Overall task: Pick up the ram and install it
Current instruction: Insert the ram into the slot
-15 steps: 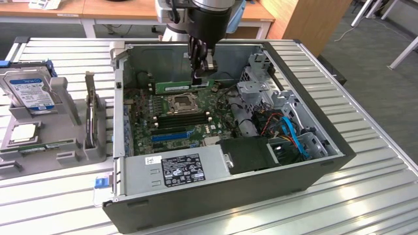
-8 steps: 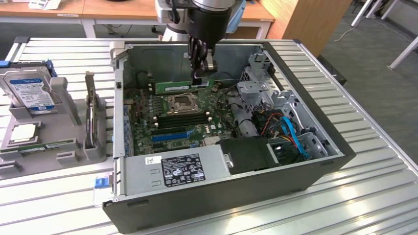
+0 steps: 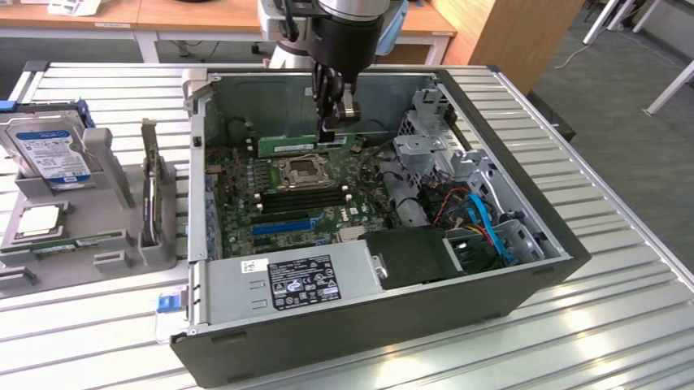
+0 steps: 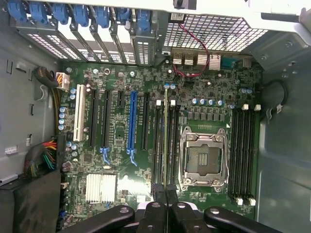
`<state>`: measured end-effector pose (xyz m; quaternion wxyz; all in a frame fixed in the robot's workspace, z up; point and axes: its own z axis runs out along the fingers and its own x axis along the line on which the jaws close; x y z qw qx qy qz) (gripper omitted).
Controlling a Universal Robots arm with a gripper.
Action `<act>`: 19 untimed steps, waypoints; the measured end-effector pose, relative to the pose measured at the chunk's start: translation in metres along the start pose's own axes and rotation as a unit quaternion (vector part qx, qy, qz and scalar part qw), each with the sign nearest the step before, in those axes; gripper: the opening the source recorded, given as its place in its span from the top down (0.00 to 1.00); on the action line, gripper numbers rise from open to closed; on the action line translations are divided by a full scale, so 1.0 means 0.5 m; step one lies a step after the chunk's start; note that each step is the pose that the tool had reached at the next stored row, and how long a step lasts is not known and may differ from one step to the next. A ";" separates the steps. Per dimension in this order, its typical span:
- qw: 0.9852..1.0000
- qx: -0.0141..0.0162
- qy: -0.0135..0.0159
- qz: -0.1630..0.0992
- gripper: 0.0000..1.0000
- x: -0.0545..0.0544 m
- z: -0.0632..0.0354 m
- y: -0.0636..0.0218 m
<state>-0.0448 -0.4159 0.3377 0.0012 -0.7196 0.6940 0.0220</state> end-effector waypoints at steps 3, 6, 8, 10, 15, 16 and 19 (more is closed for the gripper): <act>1.000 0.000 0.000 0.000 0.89 0.000 0.000 0.000; 1.000 0.000 0.000 0.000 0.89 0.000 0.000 0.000; 1.000 0.000 0.000 0.000 0.89 0.000 0.000 0.000; 1.000 0.000 0.000 0.000 0.89 0.000 0.000 0.000; 1.000 0.000 0.000 0.008 0.89 0.000 0.001 0.000; 1.000 0.000 0.000 0.012 0.89 0.000 0.002 0.000; 1.000 0.001 0.000 0.018 0.89 0.000 0.002 0.000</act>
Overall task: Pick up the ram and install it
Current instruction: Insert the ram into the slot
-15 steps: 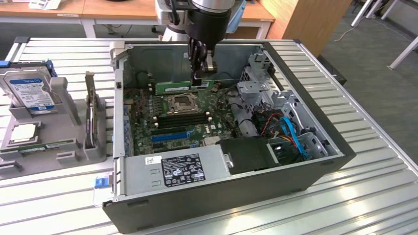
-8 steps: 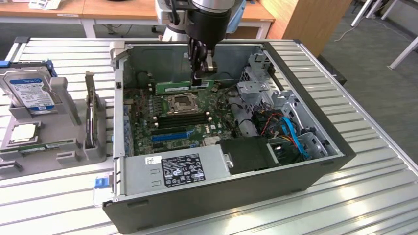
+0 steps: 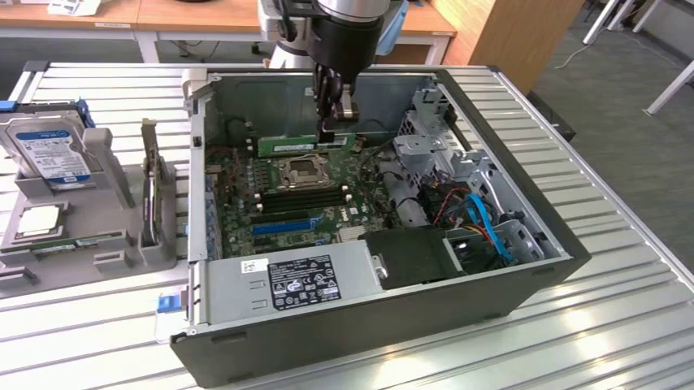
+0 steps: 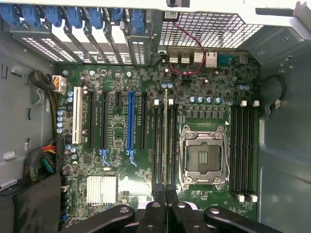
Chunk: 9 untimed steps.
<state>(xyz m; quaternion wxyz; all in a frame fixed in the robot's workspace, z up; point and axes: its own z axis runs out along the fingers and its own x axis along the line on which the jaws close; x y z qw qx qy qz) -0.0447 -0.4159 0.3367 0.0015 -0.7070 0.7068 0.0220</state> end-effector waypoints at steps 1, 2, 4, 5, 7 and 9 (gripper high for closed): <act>1.000 0.000 0.000 0.000 0.89 0.000 0.000 0.000; 1.000 0.000 0.000 0.000 0.89 0.000 0.000 0.000; 1.000 0.000 0.000 0.000 0.89 0.000 0.000 0.000; 1.000 0.000 -0.001 0.000 0.89 0.000 0.002 0.000; 1.000 0.000 -0.003 0.000 0.89 0.000 0.005 0.000; 1.000 0.000 -0.004 0.000 0.89 0.000 0.009 0.000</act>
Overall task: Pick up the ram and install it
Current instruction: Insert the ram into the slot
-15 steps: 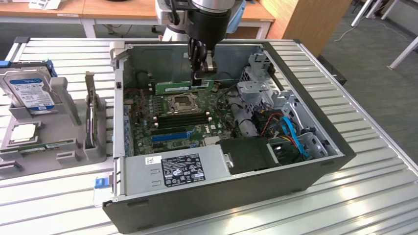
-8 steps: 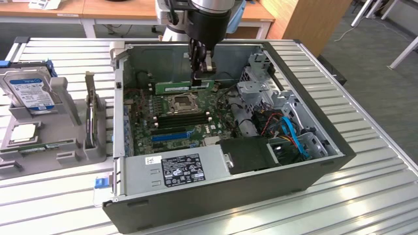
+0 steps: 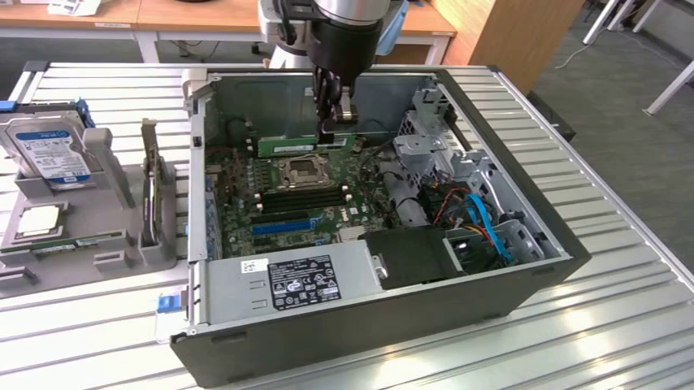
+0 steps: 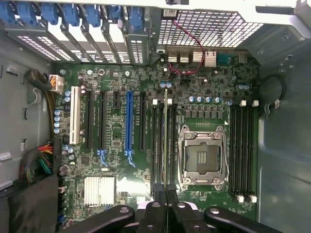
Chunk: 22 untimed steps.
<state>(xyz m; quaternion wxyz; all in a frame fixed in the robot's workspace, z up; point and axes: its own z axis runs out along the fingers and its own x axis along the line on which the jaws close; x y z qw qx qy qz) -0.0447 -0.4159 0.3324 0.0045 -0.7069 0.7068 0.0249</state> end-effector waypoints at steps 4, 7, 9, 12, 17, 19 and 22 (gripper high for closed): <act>1.000 0.000 -0.002 0.000 0.89 0.000 0.010 0.000; 1.000 0.000 -0.003 0.000 0.89 0.001 0.018 -0.001; 1.000 0.000 -0.003 0.000 0.89 0.001 0.022 -0.001; 1.000 0.000 -0.005 0.000 0.89 0.001 0.030 -0.001; 1.000 0.000 -0.006 0.000 0.89 0.002 0.040 -0.001; 1.000 0.000 -0.007 0.000 0.89 0.002 0.043 -0.001; 1.000 0.000 -0.008 0.000 0.89 0.002 0.048 -0.001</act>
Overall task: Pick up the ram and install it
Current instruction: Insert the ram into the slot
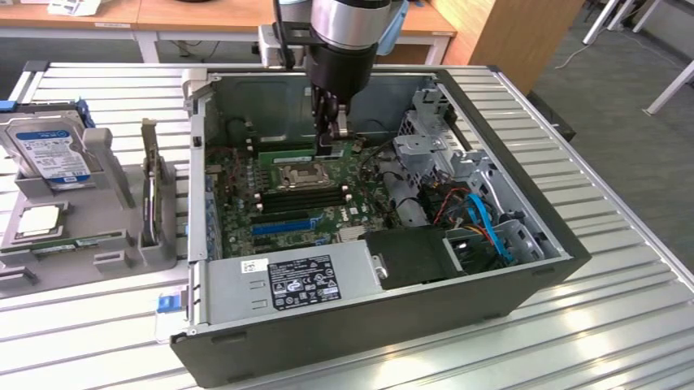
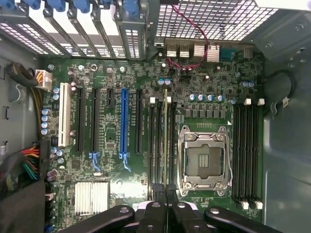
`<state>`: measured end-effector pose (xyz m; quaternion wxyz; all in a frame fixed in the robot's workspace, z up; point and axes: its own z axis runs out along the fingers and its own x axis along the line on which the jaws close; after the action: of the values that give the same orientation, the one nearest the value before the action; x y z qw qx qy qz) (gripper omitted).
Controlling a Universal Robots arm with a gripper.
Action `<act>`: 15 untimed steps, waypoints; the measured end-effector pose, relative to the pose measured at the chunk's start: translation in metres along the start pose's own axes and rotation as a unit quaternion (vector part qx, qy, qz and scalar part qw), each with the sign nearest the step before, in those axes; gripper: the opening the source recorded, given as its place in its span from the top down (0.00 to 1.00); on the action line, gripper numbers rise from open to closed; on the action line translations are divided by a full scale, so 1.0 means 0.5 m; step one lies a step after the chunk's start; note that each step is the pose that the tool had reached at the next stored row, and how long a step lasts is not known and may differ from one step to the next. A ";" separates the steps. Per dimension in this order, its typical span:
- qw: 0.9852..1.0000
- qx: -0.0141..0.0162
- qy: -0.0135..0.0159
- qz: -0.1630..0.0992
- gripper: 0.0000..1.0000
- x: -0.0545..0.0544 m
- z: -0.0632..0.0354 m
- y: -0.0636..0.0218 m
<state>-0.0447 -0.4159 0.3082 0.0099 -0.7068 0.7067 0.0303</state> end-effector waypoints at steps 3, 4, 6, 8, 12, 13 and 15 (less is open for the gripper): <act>1.000 0.000 -0.001 0.000 0.89 0.000 0.005 0.000; 1.000 0.000 -0.001 0.000 0.89 0.000 0.007 0.000; 1.000 0.000 -0.001 0.000 0.89 0.001 0.011 0.000; 1.000 0.000 -0.001 0.000 0.89 0.001 0.015 0.000; 1.000 0.000 -0.002 0.000 0.89 0.002 0.023 -0.001; 1.000 0.000 -0.002 0.000 0.89 0.002 0.025 -0.001; 1.000 0.000 -0.002 0.000 0.89 0.002 0.030 -0.001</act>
<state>-0.0447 -0.4161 0.2932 0.0112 -0.7067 0.7068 0.0316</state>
